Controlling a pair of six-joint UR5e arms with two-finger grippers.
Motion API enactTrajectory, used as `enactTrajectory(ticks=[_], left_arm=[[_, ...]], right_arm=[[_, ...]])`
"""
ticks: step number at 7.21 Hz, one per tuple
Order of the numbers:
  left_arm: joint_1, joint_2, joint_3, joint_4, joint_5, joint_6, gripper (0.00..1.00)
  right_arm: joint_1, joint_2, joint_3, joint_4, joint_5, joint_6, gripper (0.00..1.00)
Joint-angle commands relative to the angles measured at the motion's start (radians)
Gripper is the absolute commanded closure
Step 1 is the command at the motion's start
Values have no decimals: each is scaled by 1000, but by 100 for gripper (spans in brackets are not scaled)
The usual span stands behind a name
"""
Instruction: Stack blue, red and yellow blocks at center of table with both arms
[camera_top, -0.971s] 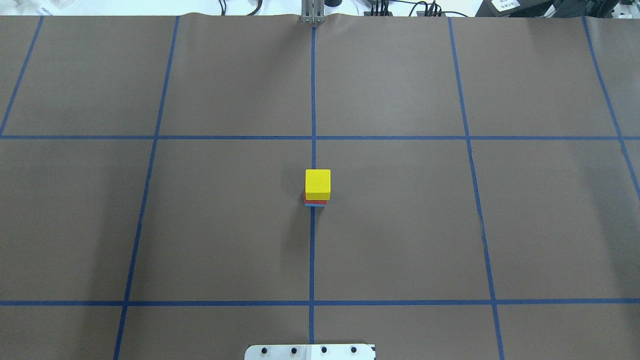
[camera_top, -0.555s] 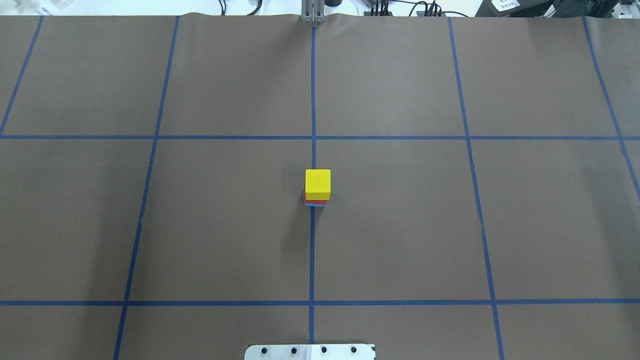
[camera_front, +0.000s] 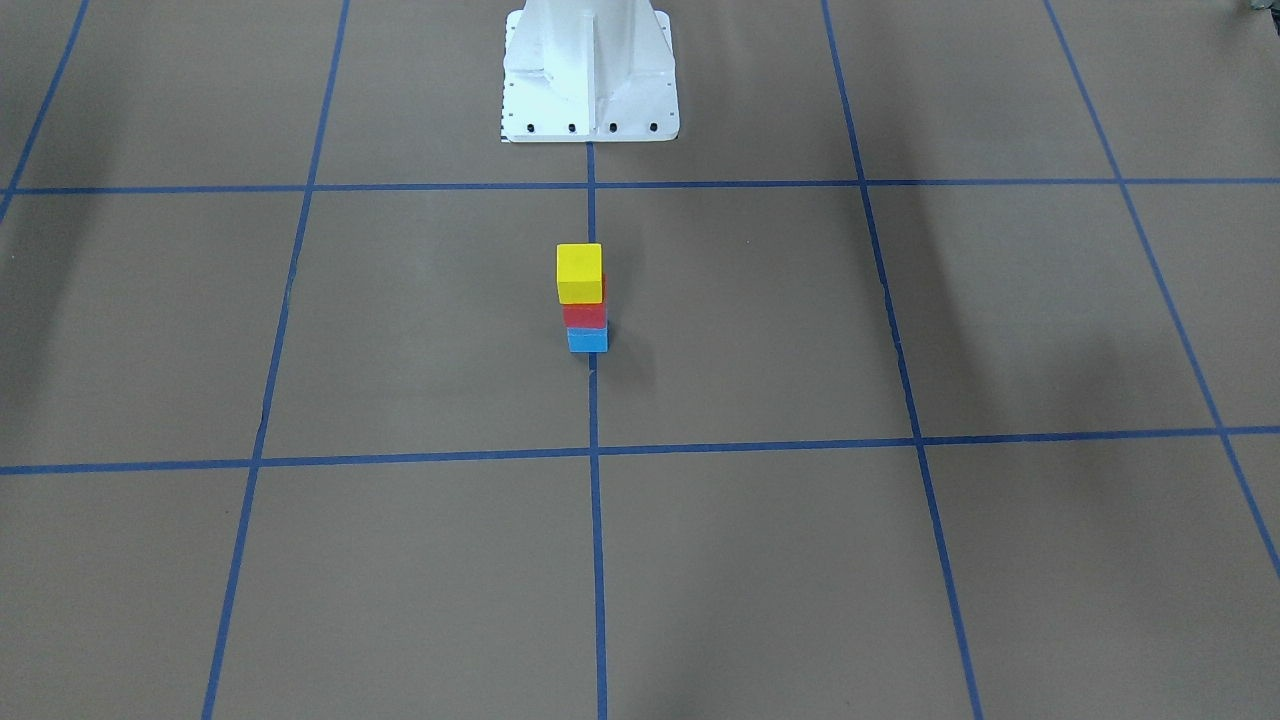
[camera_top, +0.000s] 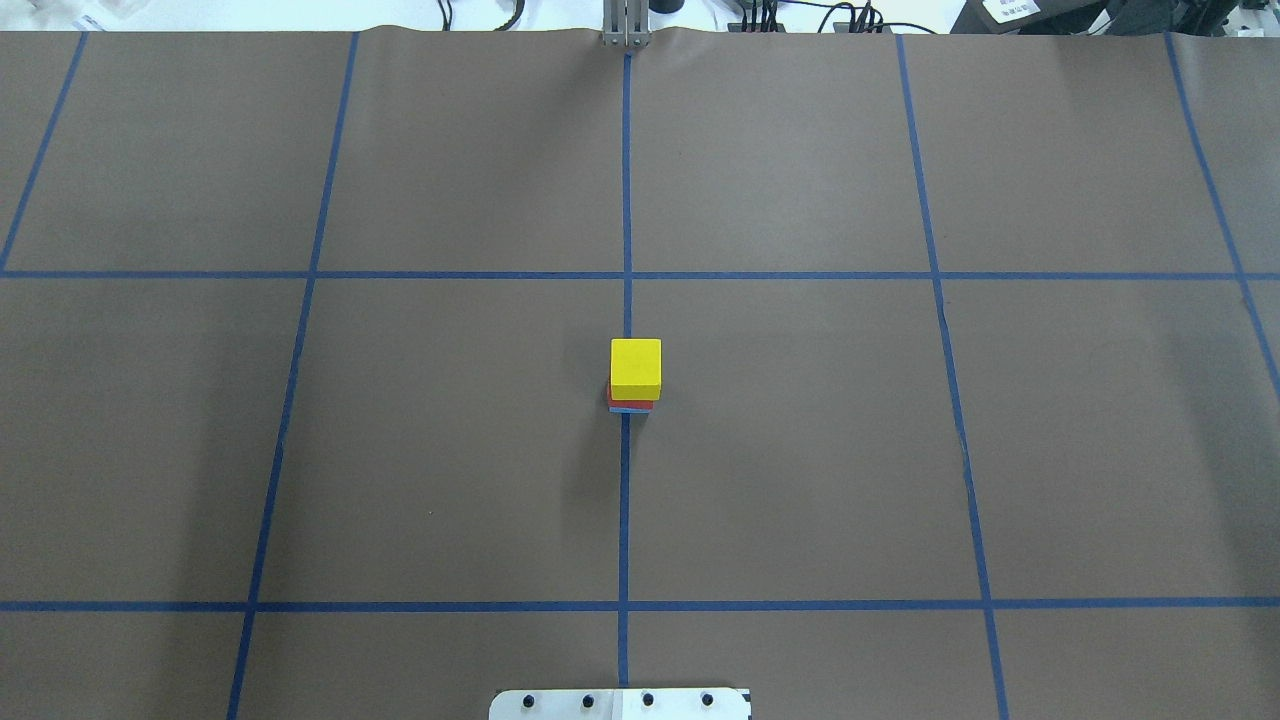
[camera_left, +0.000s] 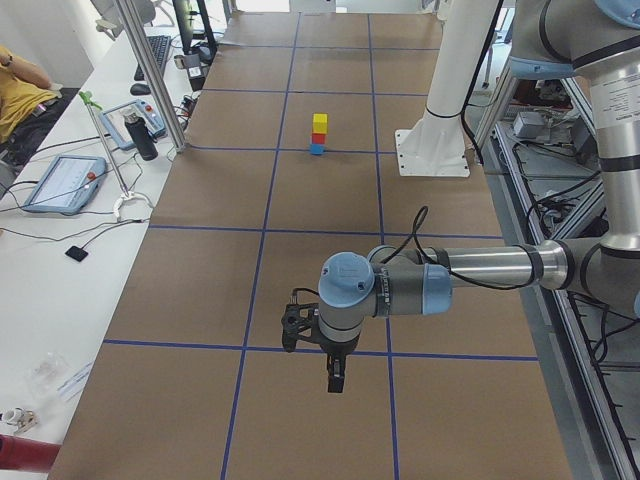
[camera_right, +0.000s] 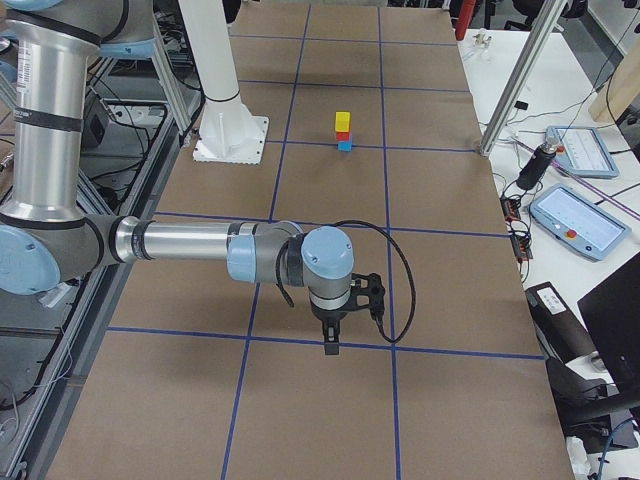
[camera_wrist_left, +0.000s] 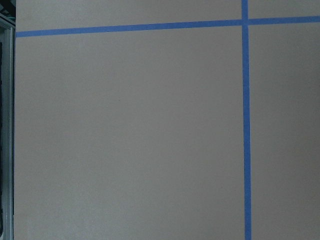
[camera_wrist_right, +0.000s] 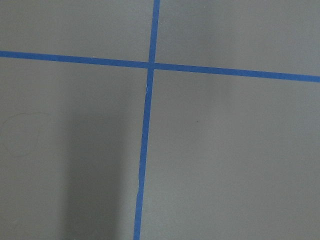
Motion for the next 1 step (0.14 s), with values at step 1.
enactTrajectory(ticks=[1], left_arm=[[0,2,2,0,5,0,1]], right_arm=[[0,0,-2,-2,1,3,0]])
